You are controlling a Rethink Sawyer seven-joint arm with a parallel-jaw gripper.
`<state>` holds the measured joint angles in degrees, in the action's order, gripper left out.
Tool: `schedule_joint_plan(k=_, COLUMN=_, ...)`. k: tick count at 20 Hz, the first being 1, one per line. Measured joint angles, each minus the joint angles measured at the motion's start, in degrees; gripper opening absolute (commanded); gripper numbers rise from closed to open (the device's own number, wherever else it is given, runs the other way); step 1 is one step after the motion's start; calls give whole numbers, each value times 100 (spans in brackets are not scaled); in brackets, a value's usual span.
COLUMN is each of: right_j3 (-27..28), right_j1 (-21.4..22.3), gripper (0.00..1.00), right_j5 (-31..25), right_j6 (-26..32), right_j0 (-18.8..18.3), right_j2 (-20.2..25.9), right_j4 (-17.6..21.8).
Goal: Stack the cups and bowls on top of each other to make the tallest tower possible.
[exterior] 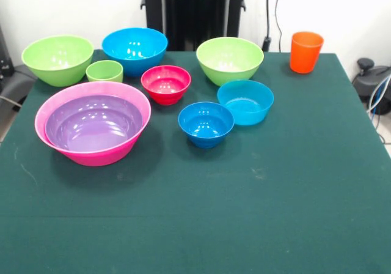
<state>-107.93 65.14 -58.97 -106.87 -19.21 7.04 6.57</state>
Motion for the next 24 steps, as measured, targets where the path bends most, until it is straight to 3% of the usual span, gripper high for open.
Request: schedule_joint_plan(k=24, right_j3=-278, right_j1=-934, gripper=100, right_j5=1160, right_j6=0, right_j0=157, right_j2=-386, right_j4=-83)
